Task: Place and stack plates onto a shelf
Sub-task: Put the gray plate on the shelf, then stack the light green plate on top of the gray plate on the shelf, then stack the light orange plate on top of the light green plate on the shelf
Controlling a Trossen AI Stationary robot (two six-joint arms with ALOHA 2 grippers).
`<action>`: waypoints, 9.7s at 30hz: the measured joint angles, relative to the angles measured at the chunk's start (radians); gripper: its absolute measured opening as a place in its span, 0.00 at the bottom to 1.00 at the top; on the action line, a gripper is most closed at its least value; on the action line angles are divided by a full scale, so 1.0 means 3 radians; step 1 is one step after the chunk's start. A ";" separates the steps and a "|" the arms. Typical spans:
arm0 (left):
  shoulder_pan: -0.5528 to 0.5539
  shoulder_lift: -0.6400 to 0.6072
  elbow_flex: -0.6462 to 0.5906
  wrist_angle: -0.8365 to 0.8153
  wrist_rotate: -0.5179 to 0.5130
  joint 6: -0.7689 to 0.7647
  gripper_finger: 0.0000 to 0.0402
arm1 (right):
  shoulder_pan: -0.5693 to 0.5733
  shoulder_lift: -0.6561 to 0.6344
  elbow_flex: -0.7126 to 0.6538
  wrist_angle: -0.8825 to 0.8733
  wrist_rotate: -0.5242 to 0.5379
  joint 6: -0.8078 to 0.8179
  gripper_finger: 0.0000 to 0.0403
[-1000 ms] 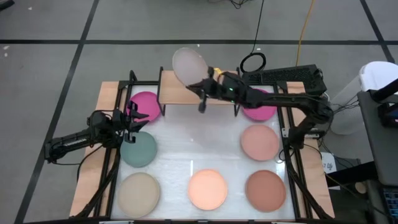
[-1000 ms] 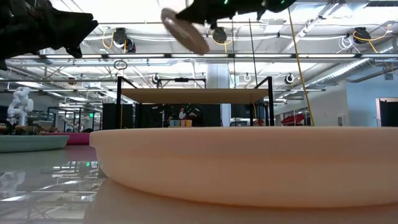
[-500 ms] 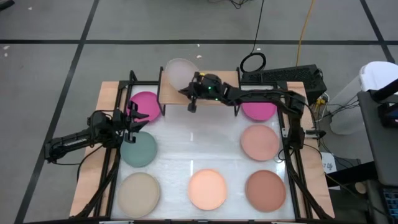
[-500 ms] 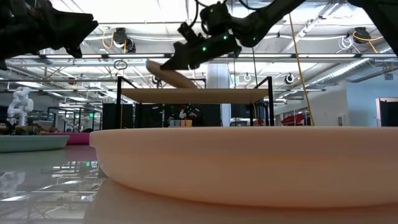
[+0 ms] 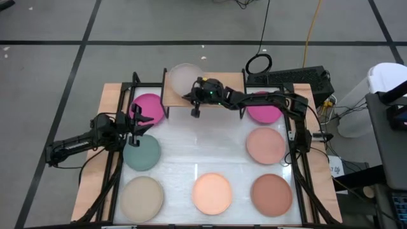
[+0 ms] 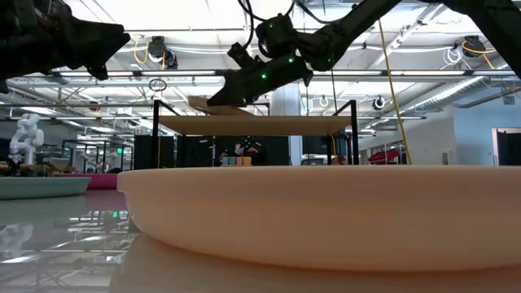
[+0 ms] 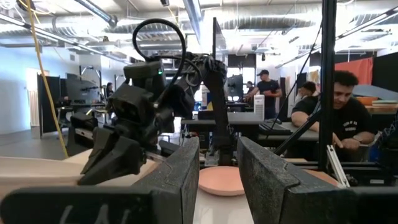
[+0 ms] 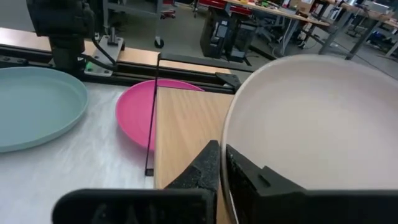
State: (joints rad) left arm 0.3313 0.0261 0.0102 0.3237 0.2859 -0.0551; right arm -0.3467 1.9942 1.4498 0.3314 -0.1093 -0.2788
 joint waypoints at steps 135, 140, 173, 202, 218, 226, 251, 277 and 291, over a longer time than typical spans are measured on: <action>0.1092 0.4780 0.5358 -0.4410 -0.1200 0.0162 0.03 | 0.1684 -0.2800 -0.2945 0.1579 0.0987 0.0004 0.52; 0.1413 0.5159 0.5590 -0.4441 -0.0874 0.0138 0.03 | 0.1684 -0.2800 -0.2945 0.1548 0.0979 0.0008 0.52; 0.1662 0.5548 0.5882 -0.4473 -0.0802 0.0113 0.36 | 0.1685 -0.2800 -0.2945 0.1465 0.0973 0.0017 0.52; -0.0531 0.2067 0.2802 -0.1702 -0.1168 -0.0411 0.39 | 0.1667 -0.2939 -0.2223 -0.0360 0.0962 0.0669 0.52; -0.0928 0.2027 0.2306 -0.1394 -0.1312 -0.0346 0.39 | 0.2097 -0.2213 -0.2035 -0.1026 0.0535 0.1508 0.52; -0.0959 0.2028 0.2306 -0.1410 -0.1312 -0.0363 0.39 | 0.2119 -0.1485 -0.2069 -0.0758 0.0555 0.2001 0.52; -0.0957 0.2032 0.2306 -0.1544 -0.1311 -0.0348 0.39 | 0.2251 -0.0819 -0.2069 -0.0376 0.0533 0.2367 0.52; -0.0957 0.2232 0.2306 -0.1541 -0.1310 -0.0335 0.39 | 0.2245 -0.0763 -0.2069 -0.0368 0.0523 0.2193 0.02; -0.1029 0.2195 0.2308 -0.0979 -0.1067 -0.0223 0.39 | 0.1710 -0.1622 -0.2071 0.0439 0.1069 0.1560 0.00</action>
State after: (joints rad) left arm 0.0227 0.6847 0.7025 0.0298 -0.0343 -0.1221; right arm 0.1663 1.5077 0.8284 0.4630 0.2115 0.1892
